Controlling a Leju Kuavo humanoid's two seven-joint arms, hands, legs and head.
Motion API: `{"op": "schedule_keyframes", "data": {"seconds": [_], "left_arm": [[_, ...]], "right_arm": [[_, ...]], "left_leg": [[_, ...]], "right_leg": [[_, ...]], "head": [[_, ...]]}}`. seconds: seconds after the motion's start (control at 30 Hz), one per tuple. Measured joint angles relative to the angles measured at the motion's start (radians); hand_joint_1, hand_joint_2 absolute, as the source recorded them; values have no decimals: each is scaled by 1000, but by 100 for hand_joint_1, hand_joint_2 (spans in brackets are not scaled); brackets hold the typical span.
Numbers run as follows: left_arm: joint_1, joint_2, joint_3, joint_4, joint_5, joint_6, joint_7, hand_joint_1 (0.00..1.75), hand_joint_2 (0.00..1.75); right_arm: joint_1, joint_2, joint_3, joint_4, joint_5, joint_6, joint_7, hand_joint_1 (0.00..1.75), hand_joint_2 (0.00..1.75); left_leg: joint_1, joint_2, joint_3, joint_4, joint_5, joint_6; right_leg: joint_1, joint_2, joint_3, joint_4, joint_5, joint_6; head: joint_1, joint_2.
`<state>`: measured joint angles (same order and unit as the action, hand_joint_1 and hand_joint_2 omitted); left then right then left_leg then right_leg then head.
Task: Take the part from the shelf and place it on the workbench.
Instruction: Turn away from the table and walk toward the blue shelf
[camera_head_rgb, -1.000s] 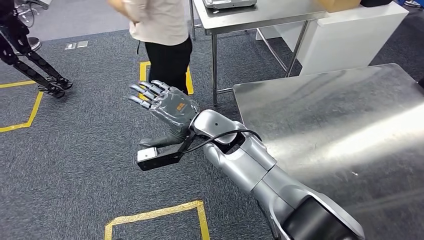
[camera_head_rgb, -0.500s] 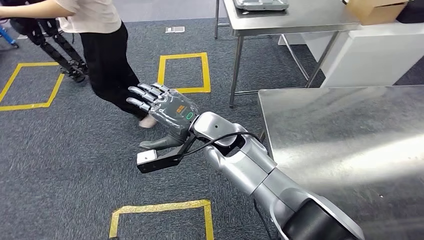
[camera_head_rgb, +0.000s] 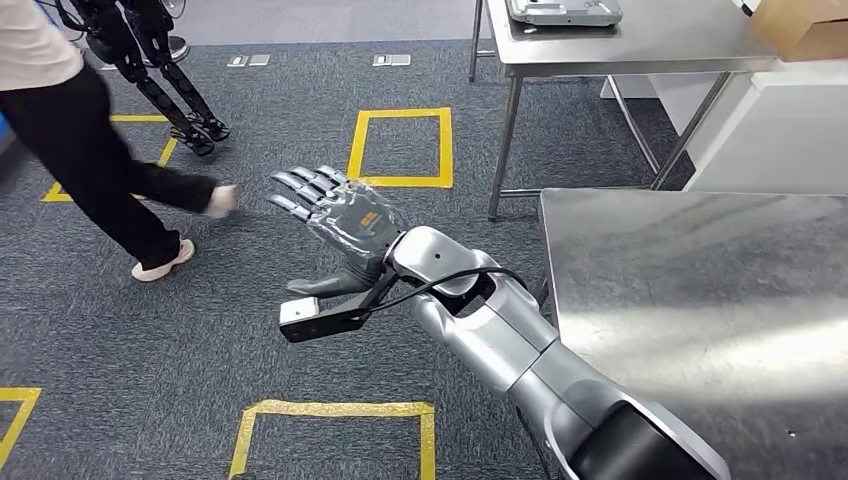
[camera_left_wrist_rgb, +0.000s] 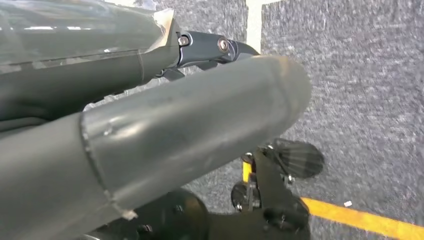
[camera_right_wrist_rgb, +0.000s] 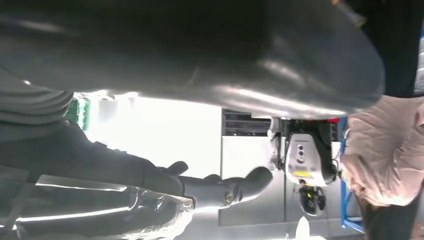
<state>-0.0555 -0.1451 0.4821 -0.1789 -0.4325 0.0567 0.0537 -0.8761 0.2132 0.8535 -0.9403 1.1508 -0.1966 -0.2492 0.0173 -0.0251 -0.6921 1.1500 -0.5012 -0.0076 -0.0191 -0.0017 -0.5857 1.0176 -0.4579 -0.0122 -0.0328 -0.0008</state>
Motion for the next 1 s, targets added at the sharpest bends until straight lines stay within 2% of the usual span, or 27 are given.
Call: {"op": "schedule_keyframes", "data": {"seconds": [0.07, 0.1, 0.13, 0.17, 0.2, 0.27, 0.3, 0.37, 0.4, 0.47, 0.53, 0.57, 0.6, 0.63, 0.67, 0.73, 0.77, 0.8, 0.87, 0.9, 0.93, 1.0], "left_arm": [[0, -1, -2, 0, -3, 1, 4, 0, 0], [0, -1, -3, 0, -5, 3, 8, 0, 0], [1, 0, -3, 0, -6, 4, 12, 0, 0], [1, 0, -3, 0, -6, 5, 14, 0, 0], [1, 1, -4, 0, -7, 5, 16, 0, 0], [-1, 2, -5, 0, -11, 1, 20, 0, 0], [-2, 3, -7, 0, -15, -1, 23, 0, 0], [-2, 4, -11, 0, -23, -3, 27, 0, 0], [-1, 5, -13, 0, -26, -3, 29, 0, 0], [-2, 7, -16, 0, -34, -3, 29, 0, 0], [-3, 8, -17, 0, -42, -4, 29, 0, 0], [-3, 8, -17, 0, -46, -4, 28, 0, 0], [-2, 9, -17, 0, -49, -4, 28, 0, 0], [0, 9, -18, 0, -53, -5, 28, 0, 0], [1, 9, -19, 0, -56, -6, 28, 0, 0], [0, 9, -22, 0, -63, -11, 29, 0, 0], [0, 9, -24, 0, -67, -13, 29, 0, 0], [1, 9, -27, 0, -70, -15, 30, 0, 0], [3, 10, -32, 0, -77, -17, 34, 0, 0], [4, 10, -34, 0, -79, -18, 35, 0, 0], [4, 11, -37, 0, -81, -18, 36, 0, 0], [3, 11, -41, 0, -82, -19, 37, 0, 0]], "right_arm": [[4, -2, -2, 0, 2, 2, 0, 0, 0], [7, -4, -2, 0, 2, 2, 0, 0, 0], [10, -5, -3, 0, 3, 2, 0, 0, 0], [12, -8, -4, 0, 4, 2, -1, 0, 0], [13, -10, -5, 0, 4, 1, -2, 0, 0], [15, -17, -9, -2, 6, -1, -3, 0, 0], [17, -21, -11, -3, 7, -2, -3, 0, 0], [24, -30, -12, -6, 9, -3, -3, 0, 0], [29, -36, -15, -9, 10, -4, -4, 0, 0], [36, -50, -22, -15, 12, -7, -6, 0, 0], [47, -70, -29, -18, 15, -8, -9, 0, 0], [56, -82, -32, -18, 16, -9, -9, 0, 0], [64, -91, -34, -18, 17, -10, -9, 0, 0], [72, -99, -36, -18, 17, -12, -9, 0, 0], [76, -105, -38, -19, 18, -14, -9, 0, 0], [80, -114, -43, -21, 18, -19, -8, 0, 0], [81, -118, -46, -22, 18, -20, -7, 0, 0], [83, -123, -50, -23, 19, -22, -6, 0, 0], [87, -130, -56, -23, 21, -23, -6, 0, 0], [88, -133, -58, -24, 20, -23, -6, 0, 0], [88, -134, -59, -25, 20, -23, -6, 0, 0], [88, -135, -61, -28, 20, -24, -6, 0, 0]], "left_leg": [[3, 10, -61, 120, -45, -5], [5, 11, -74, 143, -46, -6], [5, 14, -68, 128, -29, -6], [5, 21, -41, 76, 2, -5], [5, 37, -4, 4, 32, -4], [-1, 64, 52, -102, 65, 2], [-5, 69, 63, -123, 66, 6], [-11, 54, 63, -128, 67, 17], [-10, 47, 66, -132, 70, 23], [-8, 32, 73, -140, 77, 37], [-7, 14, 73, -142, 79, 46], [-7, 2, 72, -142, 79, 47], [-7, -9, 72, -142, 79, 48], [-7, -19, 72, -141, 79, 48], [-7, -30, 72, -141, 79, 47], [-9, -48, 71, -138, 78, 44], [-11, -56, 70, -136, 78, 41], [-11, -63, 68, -135, 78, 36], [-9, -74, 65, -139, 80, 24], [-7, -69, 64, -137, 78, 19], [-7, -53, 59, -126, 70, 14], [-7, -8, 25, -51, 23, 6]], "right_leg": [[5, -17, 0, 0, -2, -5], [6, -25, 1, 0, -3, -5], [7, -34, 1, 0, -4, -6], [7, -41, 2, 0, -4, -6], [8, -47, 3, 0, -6, -5], [16, -58, 4, 1, -9, 0], [19, -63, 4, 1, -11, 4], [21, -75, 8, -1, -14, 15], [21, -73, 8, 3, -18, 20], [19, -45, -18, 62, -49, 23], [16, -15, -83, 193, -102, 15], [16, -9, -115, 254, -121, 14], [16, -6, -136, 288, -127, 17], [16, -3, -136, 280, -115, 23], [16, 1, -117, 233, -91, 31], [12, 29, -53, 90, -31, 41], [11, 40, -28, 38, -11, 41], [10, 49, -15, 9, 0, 37], [11, 41, -9, 0, 5, 24], [10, 35, -7, -4, 8, 18], [7, 28, -4, -8, 10, 11], [4, 13, 2, -15, 12, -1]], "head": [[-1, 0], [0, 0], [-1, 0], [-1, 0], [-1, 0], [0, 0], [1, 0], [4, 0], [4, 0], [5, 0], [7, 0], [8, 0], [9, 0], [9, 0], [9, 0], [9, 0], [8, 0], [8, 0], [8, 0], [8, 0], [7, 0], [3, 0]]}}
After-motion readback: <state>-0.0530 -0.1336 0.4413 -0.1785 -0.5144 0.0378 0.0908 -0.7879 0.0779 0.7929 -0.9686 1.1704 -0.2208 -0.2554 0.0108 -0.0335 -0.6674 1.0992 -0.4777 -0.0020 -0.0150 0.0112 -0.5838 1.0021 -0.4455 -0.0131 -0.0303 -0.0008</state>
